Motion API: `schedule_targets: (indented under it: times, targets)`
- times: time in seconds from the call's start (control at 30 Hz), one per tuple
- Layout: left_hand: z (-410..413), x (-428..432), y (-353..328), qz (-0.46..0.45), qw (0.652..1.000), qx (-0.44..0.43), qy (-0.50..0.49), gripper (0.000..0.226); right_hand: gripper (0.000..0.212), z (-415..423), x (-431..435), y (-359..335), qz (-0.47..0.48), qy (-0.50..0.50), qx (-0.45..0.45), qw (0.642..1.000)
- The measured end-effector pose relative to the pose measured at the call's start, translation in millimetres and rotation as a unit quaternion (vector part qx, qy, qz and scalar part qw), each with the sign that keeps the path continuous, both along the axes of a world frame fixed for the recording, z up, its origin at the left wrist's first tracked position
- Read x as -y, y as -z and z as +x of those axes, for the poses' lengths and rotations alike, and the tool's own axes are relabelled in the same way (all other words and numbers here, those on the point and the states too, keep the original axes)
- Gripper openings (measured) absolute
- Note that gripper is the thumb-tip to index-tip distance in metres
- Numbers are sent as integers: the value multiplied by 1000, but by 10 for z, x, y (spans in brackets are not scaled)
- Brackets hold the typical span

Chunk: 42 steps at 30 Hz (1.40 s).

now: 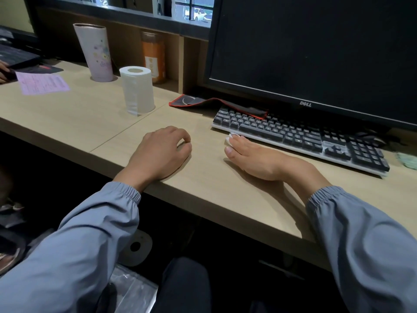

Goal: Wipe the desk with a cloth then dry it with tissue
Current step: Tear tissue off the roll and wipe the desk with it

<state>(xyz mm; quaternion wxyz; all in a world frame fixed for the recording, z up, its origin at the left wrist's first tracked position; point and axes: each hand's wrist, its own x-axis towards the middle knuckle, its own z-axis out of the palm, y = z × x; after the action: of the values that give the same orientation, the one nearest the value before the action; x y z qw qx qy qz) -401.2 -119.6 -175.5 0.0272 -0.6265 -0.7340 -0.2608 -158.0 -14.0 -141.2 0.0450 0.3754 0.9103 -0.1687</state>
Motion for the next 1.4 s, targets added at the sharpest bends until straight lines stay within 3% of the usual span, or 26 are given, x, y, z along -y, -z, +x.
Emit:
schedule_targets:
  times: [0.63,1.13,1.4]
  targets:
    - [76,21,-37,-25,999,-26,-13,28,79,468,1474,-24,25,-112,22,993]
    - [137,79,-83,-44,999,-21,-21,31,84,210,1495,112,83,-115,-13,990]
    - [147,90,-89,-42,999,-24,-22,30,75,844,1678,59,97,-97,6,990]
